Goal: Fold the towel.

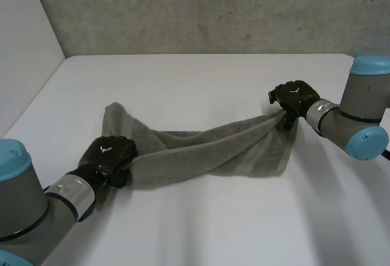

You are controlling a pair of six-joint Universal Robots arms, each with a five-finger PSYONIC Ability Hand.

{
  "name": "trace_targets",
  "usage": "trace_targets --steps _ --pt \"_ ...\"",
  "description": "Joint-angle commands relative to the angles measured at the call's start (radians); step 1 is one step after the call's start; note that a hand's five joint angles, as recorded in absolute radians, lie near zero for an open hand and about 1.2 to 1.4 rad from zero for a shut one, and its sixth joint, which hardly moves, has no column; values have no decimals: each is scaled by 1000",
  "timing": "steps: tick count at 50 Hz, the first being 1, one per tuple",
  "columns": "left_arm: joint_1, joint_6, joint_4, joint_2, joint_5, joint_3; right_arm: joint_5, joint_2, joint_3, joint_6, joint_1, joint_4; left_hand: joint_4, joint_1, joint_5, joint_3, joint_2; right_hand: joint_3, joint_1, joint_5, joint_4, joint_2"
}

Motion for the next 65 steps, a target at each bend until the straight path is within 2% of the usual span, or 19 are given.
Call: trace_targets --steps 1,8,9,10,12,14,18,21,23,26,28,31,41,46,51,53,57,62,65 --pt "8 0 2 78 4 -34 -6 106 -171 0 -19 108 40 137 117 56 55 -35 -17 -1 -34 -34" --pt "17 -2 5 172 4 -71 -7 182 -278 0 -22 156 40 137 117 56 55 100 118 134 101 101" --pt "17 -2 5 172 4 -71 -6 191 -288 0 -22 156 40 137 117 56 55 257 275 291 258 258" --pt "17 -2 5 187 4 -74 -6 191 -288 0 -22 156 40 137 117 56 55 259 276 292 260 260" --pt "18 -2 7 199 4 -76 -6 200 -299 1 -22 155 40 137 117 56 55 761 778 794 762 762" --pt "18 -2 7 210 4 -73 -9 195 -299 3 -22 149 40 137 117 56 55 888 905 921 889 889" --pt "30 0 8 230 4 -44 -3 163 -294 21 -16 147 40 137 117 56 55 889 906 922 890 890" --pt "61 0 4 250 4 18 -12 54 -267 82 -14 147 40 137 117 56 55 889 906 922 890 890" --pt "73 0 -2 267 4 56 -16 -94 -220 162 -16 135 40 137 117 56 55 889 906 922 890 890" --pt "95 -5 -7 308 4 155 -18 -176 -195 193 -19 124 40 137 117 56 55 889 906 922 890 890" --pt "98 -8 -15 330 3 209 -42 -339 -154 236 -22 92 40 137 117 56 55 889 906 922 890 890" --pt "101 -14 -51 379 1 329 -72 -476 -138 259 -23 87 40 137 117 56 55 889 906 922 890 890" --pt "110 -125 -171 424 4 553 -121 -700 -127 297 -34 231 40 137 117 56 55 889 906 922 890 890" --pt "150 -172 -176 394 7 543 -170 -672 -77 247 -62 312 40 137 117 56 55 889 906 922 890 890" --pt "196 -168 -164 186 82 500 -148 -587 -15 73 -48 331 40 137 117 56 55 889 906 922 890 890" --pt "205 -168 -165 125 101 516 -118 -546 -23 23 -31 333 40 137 117 56 55 889 906 922 890 890" --pt "201 -168 -165 -17 112 610 24 -384 -159 -52 70 320 40 137 117 56 55 889 906 922 890 890" --pt "178 -177 -171 -272 102 995 149 -199 -432 -60 118 210 40 137 117 56 55 889 906 922 890 890" --pt "162 -183 -170 -314 98 1112 213 -112 -614 -62 135 97 40 137 117 56 55 889 906 922 890 890"
